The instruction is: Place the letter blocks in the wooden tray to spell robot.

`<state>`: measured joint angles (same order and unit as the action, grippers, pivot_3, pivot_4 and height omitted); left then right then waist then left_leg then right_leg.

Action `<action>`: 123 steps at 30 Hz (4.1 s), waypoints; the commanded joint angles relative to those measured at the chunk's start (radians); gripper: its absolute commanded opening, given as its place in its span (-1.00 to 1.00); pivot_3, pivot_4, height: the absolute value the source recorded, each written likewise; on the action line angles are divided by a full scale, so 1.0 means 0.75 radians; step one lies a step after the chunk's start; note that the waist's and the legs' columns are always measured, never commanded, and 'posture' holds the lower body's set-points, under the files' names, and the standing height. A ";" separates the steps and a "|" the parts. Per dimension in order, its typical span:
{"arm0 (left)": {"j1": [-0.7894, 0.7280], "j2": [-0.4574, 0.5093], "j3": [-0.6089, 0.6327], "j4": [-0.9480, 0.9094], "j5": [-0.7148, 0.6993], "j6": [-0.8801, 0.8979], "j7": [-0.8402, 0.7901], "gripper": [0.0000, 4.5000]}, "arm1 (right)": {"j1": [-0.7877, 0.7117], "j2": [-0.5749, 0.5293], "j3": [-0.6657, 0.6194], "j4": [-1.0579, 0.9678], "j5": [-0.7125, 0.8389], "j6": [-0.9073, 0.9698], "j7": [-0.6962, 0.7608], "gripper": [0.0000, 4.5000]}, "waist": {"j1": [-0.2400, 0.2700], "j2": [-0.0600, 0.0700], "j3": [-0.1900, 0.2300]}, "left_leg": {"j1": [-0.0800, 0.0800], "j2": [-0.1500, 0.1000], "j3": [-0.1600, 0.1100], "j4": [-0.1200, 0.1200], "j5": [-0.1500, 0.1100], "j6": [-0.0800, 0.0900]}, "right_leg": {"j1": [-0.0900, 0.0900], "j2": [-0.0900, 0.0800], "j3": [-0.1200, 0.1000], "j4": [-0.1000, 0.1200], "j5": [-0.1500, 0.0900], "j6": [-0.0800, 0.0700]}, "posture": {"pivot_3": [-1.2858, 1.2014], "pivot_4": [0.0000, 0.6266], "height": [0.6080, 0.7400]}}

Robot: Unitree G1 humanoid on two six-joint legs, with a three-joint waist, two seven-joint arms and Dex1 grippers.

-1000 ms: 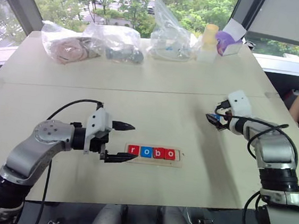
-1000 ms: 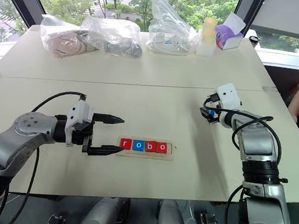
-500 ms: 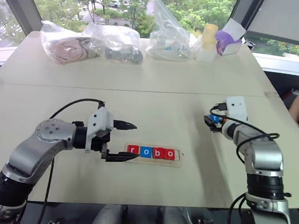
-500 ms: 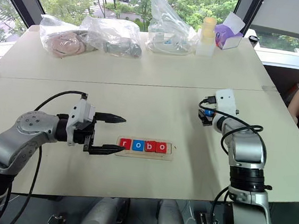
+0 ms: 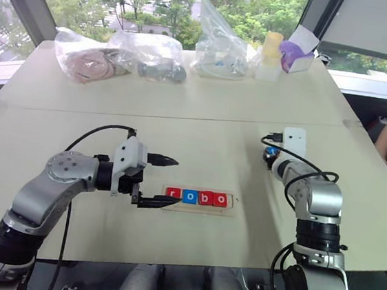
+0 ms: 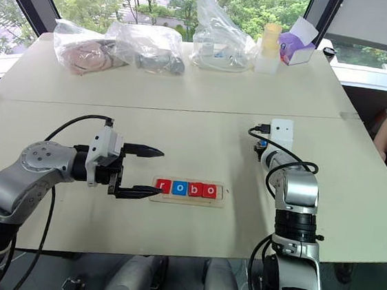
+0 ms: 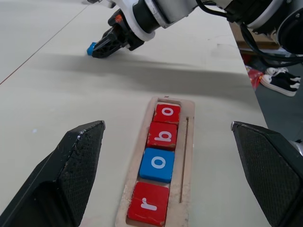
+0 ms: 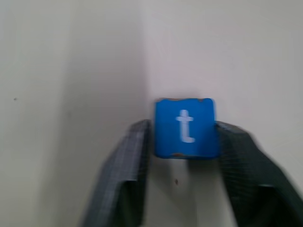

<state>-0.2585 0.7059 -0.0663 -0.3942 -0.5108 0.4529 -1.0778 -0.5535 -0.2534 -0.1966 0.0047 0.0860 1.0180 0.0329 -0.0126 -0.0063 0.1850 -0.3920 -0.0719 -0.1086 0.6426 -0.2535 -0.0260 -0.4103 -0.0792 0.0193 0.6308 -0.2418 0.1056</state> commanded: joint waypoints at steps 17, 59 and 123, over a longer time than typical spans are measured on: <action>0.012 -0.062 -0.051 0.010 0.008 -0.046 -0.001 1.00 | 0.752 0.097 -0.134 -1.328 0.348 0.795 0.147 -0.49 | -0.010 0.000 -0.002 | 0.002 0.001 -0.002 -0.012 0.000 0.000 | -0.002 -0.002 -0.001 -0.002 -0.005 0.001 | 0.03 -0.52 1.00; 0.001 -0.040 -0.026 0.017 0.015 -0.044 0.031 1.00 | 0.300 -0.956 0.459 0.260 0.087 -1.431 1.838 0.97 | 0.003 -0.005 0.004 | 0.002 0.000 0.000 -0.013 -0.001 0.001 | 0.003 -0.004 -0.002 -0.013 -0.006 0.004 | 0.03 -0.52 1.00; 0.036 -0.035 -0.011 -0.021 0.006 -0.026 0.083 1.00 | 0.176 -0.820 0.685 -0.421 0.097 -0.569 1.500 -0.52 | 0.004 -0.005 0.004 | 0.001 0.000 0.000 -0.010 0.000 -0.001 | -0.001 -0.004 -0.001 -0.003 -0.005 0.003 | 0.03 -0.52 1.00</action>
<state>-0.2313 0.6793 -0.0905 -0.3684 -0.4910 0.4334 -1.0203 -0.4033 -0.8773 0.3151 -0.2953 0.1613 0.5965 1.1580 -0.0099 -0.0103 0.1877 -0.3910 -0.0719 -0.1088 0.6355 -0.2533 -0.0265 -0.4109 -0.0818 0.0184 0.6284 -0.2456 0.1077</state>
